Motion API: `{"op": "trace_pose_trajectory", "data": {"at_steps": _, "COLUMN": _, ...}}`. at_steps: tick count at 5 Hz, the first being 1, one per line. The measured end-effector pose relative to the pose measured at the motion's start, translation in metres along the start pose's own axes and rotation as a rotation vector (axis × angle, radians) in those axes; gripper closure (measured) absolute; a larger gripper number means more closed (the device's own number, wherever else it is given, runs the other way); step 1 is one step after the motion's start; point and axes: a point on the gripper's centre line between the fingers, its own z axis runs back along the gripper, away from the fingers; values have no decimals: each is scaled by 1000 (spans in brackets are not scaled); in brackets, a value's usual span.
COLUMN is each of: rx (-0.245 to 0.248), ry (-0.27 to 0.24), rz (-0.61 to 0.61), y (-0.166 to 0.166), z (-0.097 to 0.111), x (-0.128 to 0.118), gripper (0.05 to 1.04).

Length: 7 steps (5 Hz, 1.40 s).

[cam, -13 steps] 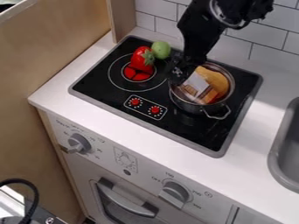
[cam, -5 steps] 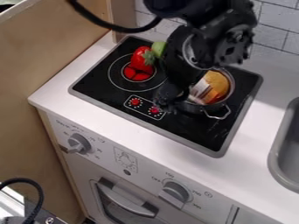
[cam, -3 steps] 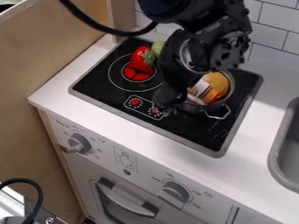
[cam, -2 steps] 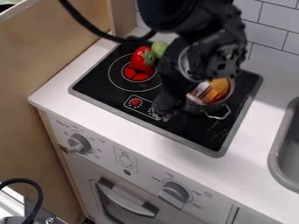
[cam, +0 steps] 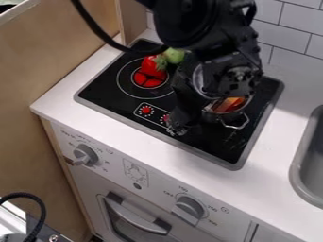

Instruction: Move the tin into the bottom side of the burner

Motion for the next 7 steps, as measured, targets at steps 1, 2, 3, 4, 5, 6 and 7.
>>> {"op": "trace_pose_trajectory", "data": {"at_steps": 1, "rx": -18, "ry": -6, "rz": 5, "y": 2, "z": -10, "x": -4, "gripper": 84}}
{"op": "trace_pose_trajectory", "data": {"at_steps": 2, "rx": -42, "ry": -12, "rz": 13, "y": 2, "z": -18, "x": -5, "gripper": 84}}
{"op": "trace_pose_trajectory", "data": {"at_steps": 3, "rx": -49, "ry": -15, "rz": 8, "y": 1, "z": -20, "x": -6, "gripper": 135}}
{"op": "trace_pose_trajectory", "data": {"at_steps": 4, "rx": -22, "ry": -12, "rz": 32, "y": 0, "z": -22, "x": -8, "gripper": 404}}
{"op": "trace_pose_trajectory", "data": {"at_steps": 5, "rx": 13, "ry": -3, "rz": 47, "y": 1, "z": -20, "x": -9, "gripper": 685}}
{"op": "trace_pose_trajectory", "data": {"at_steps": 6, "rx": 48, "ry": -1, "rz": 41, "y": 1, "z": -17, "x": -10, "gripper": 908}}
{"op": "trace_pose_trajectory", "data": {"at_steps": 7, "rx": 68, "ry": 3, "rz": 39, "y": -1, "z": -14, "x": -10, "gripper": 1017}}
